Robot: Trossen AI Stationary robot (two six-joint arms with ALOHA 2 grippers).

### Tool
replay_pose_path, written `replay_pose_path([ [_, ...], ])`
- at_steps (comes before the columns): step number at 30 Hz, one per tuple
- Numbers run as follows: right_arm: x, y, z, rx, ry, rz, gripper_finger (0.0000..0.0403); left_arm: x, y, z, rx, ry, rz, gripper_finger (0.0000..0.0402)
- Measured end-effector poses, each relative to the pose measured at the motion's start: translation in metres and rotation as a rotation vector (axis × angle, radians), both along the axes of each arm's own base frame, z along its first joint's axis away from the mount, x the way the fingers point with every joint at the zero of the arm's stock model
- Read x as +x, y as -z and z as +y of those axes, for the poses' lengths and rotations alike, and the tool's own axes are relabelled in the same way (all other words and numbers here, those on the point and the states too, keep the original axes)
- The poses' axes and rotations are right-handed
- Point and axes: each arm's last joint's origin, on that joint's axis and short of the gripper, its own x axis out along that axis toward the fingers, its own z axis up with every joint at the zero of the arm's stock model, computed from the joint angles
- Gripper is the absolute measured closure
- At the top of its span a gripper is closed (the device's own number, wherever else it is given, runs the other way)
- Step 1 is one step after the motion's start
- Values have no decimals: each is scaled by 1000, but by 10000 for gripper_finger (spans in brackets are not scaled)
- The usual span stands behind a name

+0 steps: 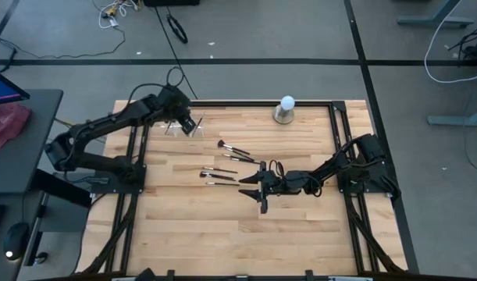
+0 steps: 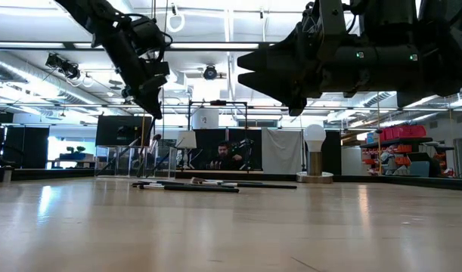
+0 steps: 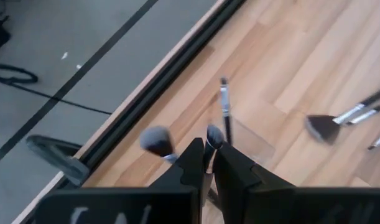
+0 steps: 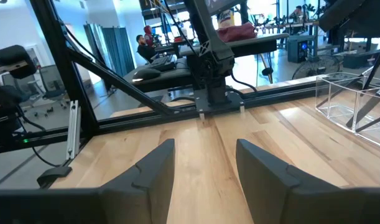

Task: Put items in baskets/containers
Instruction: Put the eyeshadow brush into the transparent organizer

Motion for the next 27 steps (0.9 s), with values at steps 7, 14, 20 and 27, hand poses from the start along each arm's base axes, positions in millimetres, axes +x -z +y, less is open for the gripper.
replay_pose_path([
  [7,0,0,0,0,0,1,229,-11,1,11,-78,-12,-60,372],
  [14,0,0,0,0,0,1,229,-7,20,23,-138,-37,-7,372],
  [20,0,0,0,0,0,1,229,1,39,32,-172,-42,35,371],
  [27,0,0,0,0,0,1,229,2,44,35,-171,-72,53,371],
])
